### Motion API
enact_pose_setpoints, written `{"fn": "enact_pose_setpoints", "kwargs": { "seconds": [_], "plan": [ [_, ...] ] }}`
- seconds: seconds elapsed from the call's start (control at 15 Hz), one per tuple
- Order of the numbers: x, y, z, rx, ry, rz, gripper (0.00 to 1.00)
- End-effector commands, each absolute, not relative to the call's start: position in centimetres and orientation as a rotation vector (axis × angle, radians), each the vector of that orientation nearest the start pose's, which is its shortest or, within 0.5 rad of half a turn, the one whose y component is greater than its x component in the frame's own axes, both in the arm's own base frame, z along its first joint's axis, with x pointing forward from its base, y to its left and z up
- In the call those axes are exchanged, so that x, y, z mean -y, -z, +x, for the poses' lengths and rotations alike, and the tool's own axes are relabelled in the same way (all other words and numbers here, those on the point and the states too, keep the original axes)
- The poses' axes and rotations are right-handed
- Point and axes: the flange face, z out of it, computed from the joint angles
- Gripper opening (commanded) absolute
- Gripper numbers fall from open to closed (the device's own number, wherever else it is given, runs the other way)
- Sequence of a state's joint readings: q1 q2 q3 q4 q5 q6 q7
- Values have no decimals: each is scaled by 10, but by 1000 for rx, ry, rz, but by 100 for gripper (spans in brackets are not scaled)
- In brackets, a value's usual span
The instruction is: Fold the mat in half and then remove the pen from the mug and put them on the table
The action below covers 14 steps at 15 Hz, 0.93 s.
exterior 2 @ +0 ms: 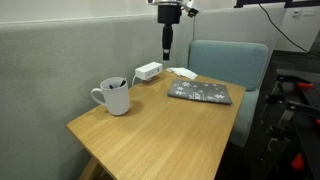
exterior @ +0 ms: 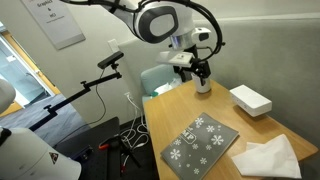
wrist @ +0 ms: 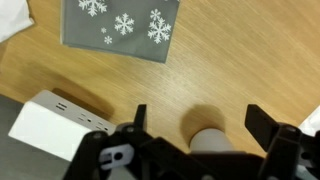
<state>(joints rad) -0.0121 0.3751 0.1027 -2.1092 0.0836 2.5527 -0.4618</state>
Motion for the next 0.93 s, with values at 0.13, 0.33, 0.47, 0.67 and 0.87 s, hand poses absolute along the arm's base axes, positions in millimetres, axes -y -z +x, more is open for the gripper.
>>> {"fn": "enact_pose_setpoints", "kwargs": {
  "seconds": [0.13,0.33,0.47,0.67,0.87],
  "plan": [
    [-111,-252,599,886,181,-3037,100],
    [-140,-252,612,944,192,-3053,100],
    [-156,-249,624,978,194,-3064,100],
    [-159,-245,617,995,190,-3039,100],
    [-165,-236,623,1003,162,-3036,100]
  ]
}}
